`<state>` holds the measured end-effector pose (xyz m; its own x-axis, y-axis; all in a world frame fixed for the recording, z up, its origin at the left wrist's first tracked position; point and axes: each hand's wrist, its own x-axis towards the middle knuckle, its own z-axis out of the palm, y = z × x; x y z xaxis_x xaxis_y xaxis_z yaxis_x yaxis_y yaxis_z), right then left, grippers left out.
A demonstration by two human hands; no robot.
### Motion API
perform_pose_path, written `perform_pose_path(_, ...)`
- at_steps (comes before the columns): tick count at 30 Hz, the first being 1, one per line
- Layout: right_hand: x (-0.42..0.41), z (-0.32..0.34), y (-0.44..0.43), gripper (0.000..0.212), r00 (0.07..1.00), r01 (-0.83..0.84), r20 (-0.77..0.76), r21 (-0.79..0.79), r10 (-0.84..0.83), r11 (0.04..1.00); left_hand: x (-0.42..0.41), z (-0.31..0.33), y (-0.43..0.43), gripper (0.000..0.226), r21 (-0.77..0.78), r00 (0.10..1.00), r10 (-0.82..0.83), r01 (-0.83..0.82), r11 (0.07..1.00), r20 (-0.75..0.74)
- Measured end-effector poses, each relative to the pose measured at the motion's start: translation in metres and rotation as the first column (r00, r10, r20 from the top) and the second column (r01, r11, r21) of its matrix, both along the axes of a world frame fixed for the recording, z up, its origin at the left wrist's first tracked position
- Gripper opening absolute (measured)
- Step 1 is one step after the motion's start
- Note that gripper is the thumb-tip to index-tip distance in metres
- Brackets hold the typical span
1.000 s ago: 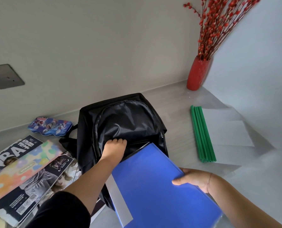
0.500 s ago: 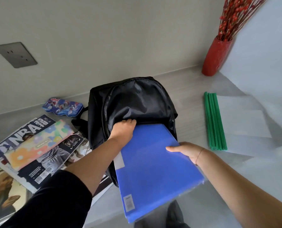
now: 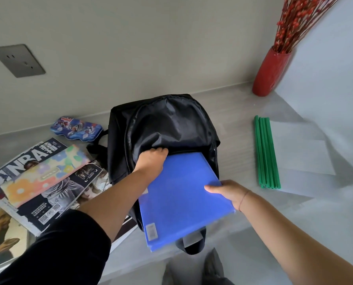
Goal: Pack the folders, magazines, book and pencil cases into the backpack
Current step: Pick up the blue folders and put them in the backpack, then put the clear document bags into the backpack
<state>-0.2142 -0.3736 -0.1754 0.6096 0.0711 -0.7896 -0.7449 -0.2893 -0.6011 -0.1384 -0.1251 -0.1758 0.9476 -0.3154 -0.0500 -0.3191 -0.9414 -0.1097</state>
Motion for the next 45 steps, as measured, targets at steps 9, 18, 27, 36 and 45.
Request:
perform_pose_path(9, 0.006, 0.004, 0.013, 0.047, 0.995, 0.086, -0.052, 0.042, -0.084, 0.995, 0.0, 0.007, 0.005, 0.013, -0.028, 1.0, -0.004, 0.004, 1.0, -0.003)
perform_pose_path(18, 0.035, 0.007, 0.053, 0.045, 0.913, 0.405, -0.009, 0.151, -0.409, 0.902, 0.0, 0.014, 0.004, 0.014, -0.051, 0.998, -0.05, 0.048, 0.998, -0.043)
perform_pose_path(27, 0.038, -0.007, 0.059, 0.039, 0.981, 0.171, 0.112, -0.095, -0.161, 0.981, 0.001, 0.024, 0.027, 0.017, -0.382, 0.995, 0.036, -0.068, 0.922, -0.09)
perform_pose_path(36, 0.058, 0.03, -0.013, 0.016, 0.826, 0.114, 0.554, -0.344, 0.103, 0.932, 0.015, 0.055, -0.033, 0.03, -0.797, 0.905, 0.419, -0.199, 0.57, 0.073)
perform_pose_path(45, 0.08, 0.03, -0.169, 0.05, 0.832, 0.403, 0.54, -0.429, -0.128, 0.809, 0.046, 0.035, -0.217, 0.027, -0.737, 0.87, 0.13, -0.475, 0.48, -0.476)
